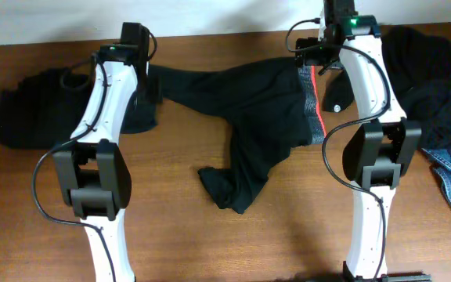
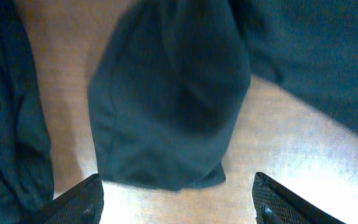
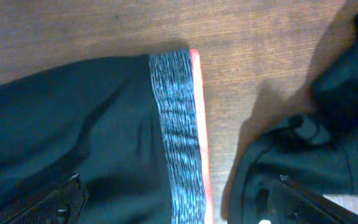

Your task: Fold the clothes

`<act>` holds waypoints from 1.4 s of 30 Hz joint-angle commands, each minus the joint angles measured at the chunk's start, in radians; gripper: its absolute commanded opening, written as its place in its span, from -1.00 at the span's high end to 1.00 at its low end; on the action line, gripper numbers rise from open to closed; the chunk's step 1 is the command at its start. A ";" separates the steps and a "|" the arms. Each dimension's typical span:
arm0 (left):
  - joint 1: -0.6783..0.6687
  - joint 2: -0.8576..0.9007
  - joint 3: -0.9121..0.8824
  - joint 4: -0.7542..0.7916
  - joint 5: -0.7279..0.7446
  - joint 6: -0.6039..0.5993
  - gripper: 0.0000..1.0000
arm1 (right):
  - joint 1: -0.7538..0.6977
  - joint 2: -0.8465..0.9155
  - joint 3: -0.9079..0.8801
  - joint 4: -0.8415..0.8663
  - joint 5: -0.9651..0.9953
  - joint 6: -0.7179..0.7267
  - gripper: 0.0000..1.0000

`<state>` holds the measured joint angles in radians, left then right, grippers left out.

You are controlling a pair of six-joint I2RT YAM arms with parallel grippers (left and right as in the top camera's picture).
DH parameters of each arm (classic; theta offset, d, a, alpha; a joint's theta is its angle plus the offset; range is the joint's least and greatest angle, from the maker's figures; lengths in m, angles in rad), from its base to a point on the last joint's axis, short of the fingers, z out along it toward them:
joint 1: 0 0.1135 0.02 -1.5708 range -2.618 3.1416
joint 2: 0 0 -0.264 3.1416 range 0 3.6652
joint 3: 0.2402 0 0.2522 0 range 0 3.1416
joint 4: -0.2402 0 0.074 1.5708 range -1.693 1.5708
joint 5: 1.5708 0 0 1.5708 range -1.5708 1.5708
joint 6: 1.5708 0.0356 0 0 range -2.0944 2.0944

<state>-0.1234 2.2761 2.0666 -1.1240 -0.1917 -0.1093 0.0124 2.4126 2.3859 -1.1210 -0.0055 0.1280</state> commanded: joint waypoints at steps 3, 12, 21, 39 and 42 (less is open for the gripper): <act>0.003 0.005 0.008 -0.068 -0.050 0.001 -0.53 | -0.007 -0.080 0.019 -0.041 -0.020 -0.020 -0.98; -0.012 0.026 -0.041 -0.068 -0.090 0.001 -0.38 | -0.007 -0.080 0.019 -0.059 -0.020 -0.020 -0.98; -0.098 0.034 -0.177 0.133 -0.176 0.010 -0.42 | -0.007 -0.080 0.019 -0.058 -0.020 -0.024 -0.98; -0.103 0.078 -0.234 0.278 -0.368 0.005 0.46 | -0.007 -0.080 0.019 -0.044 -0.020 -0.046 -0.98; -0.102 0.042 -0.231 0.260 -0.391 -0.011 0.75 | -0.007 -0.080 0.019 -0.043 -0.020 -0.046 -0.98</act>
<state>-0.2325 2.3486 1.8412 -0.8494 -0.5293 -0.1009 0.0124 2.3703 2.3863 -1.1694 -0.0196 0.0956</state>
